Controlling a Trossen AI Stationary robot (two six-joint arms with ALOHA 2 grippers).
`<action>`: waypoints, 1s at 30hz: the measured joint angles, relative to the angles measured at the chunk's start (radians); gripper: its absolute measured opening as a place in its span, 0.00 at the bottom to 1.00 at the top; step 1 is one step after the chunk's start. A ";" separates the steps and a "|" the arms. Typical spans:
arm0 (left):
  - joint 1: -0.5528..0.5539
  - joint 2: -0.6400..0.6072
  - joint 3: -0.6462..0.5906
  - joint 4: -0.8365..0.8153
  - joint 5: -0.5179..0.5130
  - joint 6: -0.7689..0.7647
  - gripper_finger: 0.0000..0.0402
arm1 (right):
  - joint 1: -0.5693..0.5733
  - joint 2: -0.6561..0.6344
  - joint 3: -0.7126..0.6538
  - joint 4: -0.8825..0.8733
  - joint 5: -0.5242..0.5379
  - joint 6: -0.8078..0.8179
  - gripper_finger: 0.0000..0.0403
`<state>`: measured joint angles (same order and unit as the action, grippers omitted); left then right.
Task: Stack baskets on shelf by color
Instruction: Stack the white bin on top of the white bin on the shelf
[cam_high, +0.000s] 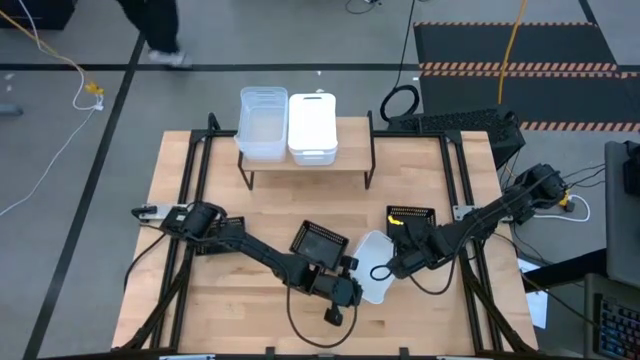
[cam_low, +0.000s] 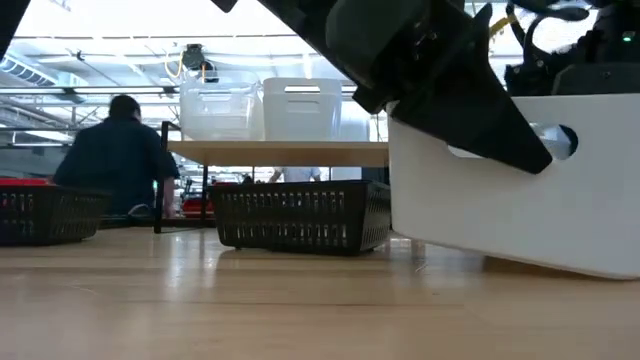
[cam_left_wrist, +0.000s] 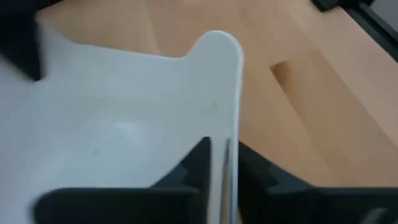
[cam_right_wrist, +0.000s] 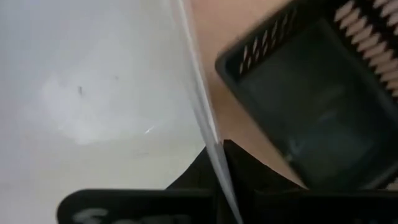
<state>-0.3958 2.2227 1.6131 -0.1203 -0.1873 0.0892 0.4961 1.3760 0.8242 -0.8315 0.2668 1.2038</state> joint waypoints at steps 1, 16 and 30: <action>0.001 0.000 0.000 -0.001 0.011 0.012 0.07 | 0.000 -0.008 0.000 0.004 0.020 -0.014 0.01; -0.025 -0.105 -0.002 0.032 -0.024 0.097 0.01 | 0.054 -0.327 -0.002 0.128 0.196 -0.264 0.19; -0.028 -0.337 -0.002 -0.142 -0.056 0.180 0.01 | 0.161 -0.579 0.000 0.558 0.421 -0.848 0.32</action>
<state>-0.4234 1.8859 1.6115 -0.2622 -0.2431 0.2689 0.6576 0.7975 0.8246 -0.2739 0.6877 0.3558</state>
